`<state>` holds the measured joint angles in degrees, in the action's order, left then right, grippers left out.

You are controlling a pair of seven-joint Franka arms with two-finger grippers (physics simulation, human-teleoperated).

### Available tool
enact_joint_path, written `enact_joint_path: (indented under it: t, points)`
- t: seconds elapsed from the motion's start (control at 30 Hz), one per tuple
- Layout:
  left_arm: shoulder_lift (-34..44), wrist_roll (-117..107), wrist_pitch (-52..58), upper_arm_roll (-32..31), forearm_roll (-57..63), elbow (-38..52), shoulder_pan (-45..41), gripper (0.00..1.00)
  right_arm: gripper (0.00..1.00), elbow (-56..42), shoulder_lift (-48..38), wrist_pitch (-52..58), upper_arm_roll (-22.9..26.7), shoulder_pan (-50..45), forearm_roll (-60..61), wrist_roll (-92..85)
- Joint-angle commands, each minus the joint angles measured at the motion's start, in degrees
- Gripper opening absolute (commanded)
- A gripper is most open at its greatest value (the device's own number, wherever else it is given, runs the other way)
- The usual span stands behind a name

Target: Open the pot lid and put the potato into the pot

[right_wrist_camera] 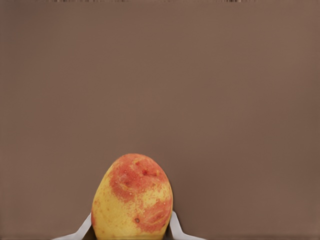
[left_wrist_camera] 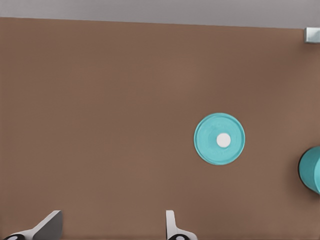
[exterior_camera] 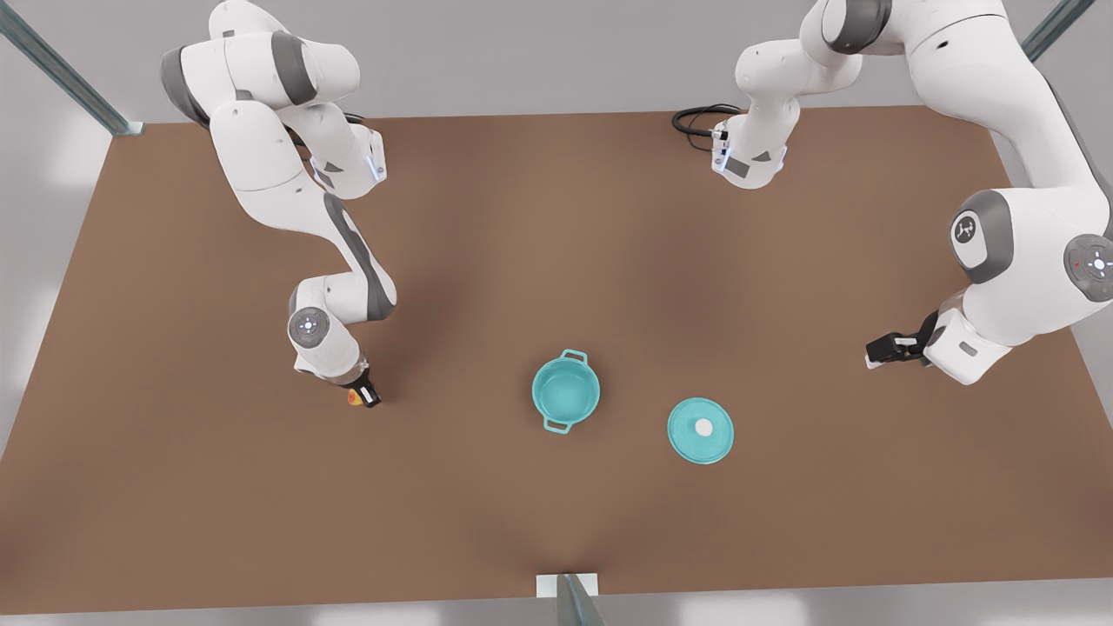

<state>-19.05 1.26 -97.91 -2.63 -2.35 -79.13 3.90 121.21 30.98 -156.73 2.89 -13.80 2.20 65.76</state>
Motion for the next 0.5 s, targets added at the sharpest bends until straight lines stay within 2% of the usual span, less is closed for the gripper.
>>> enact_joint_path:
  t: [0.0, 0.47]
  points:
    - [0.07, 3.58, 0.09, -0.01, 0.07, 0.03, 0.06, 1.00, 0.52, -0.01, -0.22, 0.37, 0.01, 0.00, -0.18, 0.77]
    - [0.07, 3.58, 0.09, -0.01, 0.24, 0.03, 0.06, 1.00, 0.52, -0.01, -6.11, 5.55, -0.26, -1.40, -0.27, 2.80]
